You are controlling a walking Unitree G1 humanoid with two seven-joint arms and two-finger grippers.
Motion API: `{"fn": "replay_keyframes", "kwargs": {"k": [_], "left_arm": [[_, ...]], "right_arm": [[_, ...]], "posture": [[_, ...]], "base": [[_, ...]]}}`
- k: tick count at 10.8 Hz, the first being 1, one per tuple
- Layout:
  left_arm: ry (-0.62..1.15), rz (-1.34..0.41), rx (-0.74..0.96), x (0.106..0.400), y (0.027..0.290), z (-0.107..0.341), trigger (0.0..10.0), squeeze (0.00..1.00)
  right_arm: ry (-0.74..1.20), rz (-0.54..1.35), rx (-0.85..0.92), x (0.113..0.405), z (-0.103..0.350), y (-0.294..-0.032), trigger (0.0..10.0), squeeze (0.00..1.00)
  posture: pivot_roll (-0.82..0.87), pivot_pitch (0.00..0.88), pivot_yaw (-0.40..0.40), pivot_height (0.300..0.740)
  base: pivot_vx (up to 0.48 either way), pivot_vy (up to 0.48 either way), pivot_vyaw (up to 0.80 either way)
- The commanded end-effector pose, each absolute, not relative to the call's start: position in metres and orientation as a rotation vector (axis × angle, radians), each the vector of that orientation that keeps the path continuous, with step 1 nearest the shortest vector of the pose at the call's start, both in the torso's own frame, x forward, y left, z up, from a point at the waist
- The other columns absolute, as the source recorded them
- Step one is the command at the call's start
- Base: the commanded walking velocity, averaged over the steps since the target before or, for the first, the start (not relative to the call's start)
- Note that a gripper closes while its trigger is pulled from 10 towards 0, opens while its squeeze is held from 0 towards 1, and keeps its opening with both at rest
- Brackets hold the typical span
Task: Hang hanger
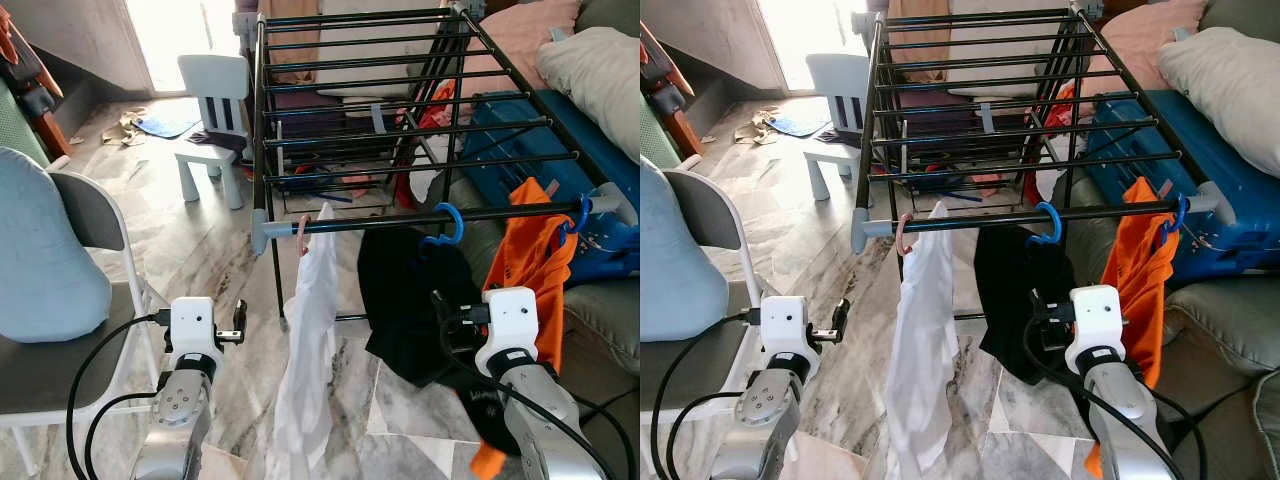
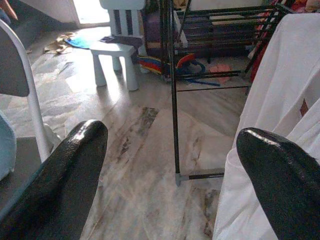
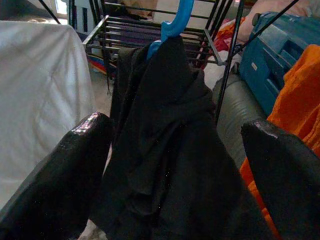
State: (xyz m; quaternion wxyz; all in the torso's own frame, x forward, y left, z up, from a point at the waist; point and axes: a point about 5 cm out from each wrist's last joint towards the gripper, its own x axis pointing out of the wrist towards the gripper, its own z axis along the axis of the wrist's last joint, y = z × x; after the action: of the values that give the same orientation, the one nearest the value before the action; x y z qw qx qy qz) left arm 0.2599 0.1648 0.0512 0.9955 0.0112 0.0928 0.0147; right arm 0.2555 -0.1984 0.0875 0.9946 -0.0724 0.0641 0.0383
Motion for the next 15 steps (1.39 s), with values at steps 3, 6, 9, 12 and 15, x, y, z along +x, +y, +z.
{"fn": "replay_keyframes", "kwargs": {"k": [3,6,9,12,15], "left_arm": [[0.110,-0.066,-0.045,0.300,0.163,0.107,10.0,0.00],[0.110,-0.066,-0.045,0.300,0.163,0.107,10.0,0.00],[0.110,-0.066,-0.045,0.300,0.163,0.107,10.0,0.00],[0.051,-0.037,-0.019,0.272,0.144,0.100,10.0,0.00],[0.058,-0.077,-0.001,0.269,0.143,0.107,10.0,0.00]], "right_arm": [[0.133,-0.216,-0.007,0.287,0.115,-0.219,10.0,0.00],[0.133,-0.216,-0.007,0.287,0.115,-0.219,10.0,0.00],[0.133,-0.216,-0.007,0.287,0.115,-0.219,10.0,0.00],[0.104,-0.096,0.000,0.268,0.118,-0.199,10.0,0.00],[0.098,-0.083,-0.117,0.266,0.120,-0.192,10.0,0.00]], "posture": [[-0.23,0.000,0.092,0.740],[-0.23,0.000,0.092,0.740],[-0.23,0.000,0.092,0.740],[-0.25,0.000,0.059,0.740],[-0.24,0.000,0.068,0.740]], "base": [[0.000,0.000,0.00],[0.000,0.000,0.00],[0.000,0.000,0.00],[0.000,0.000,0.00],[0.000,0.000,0.00]]}}
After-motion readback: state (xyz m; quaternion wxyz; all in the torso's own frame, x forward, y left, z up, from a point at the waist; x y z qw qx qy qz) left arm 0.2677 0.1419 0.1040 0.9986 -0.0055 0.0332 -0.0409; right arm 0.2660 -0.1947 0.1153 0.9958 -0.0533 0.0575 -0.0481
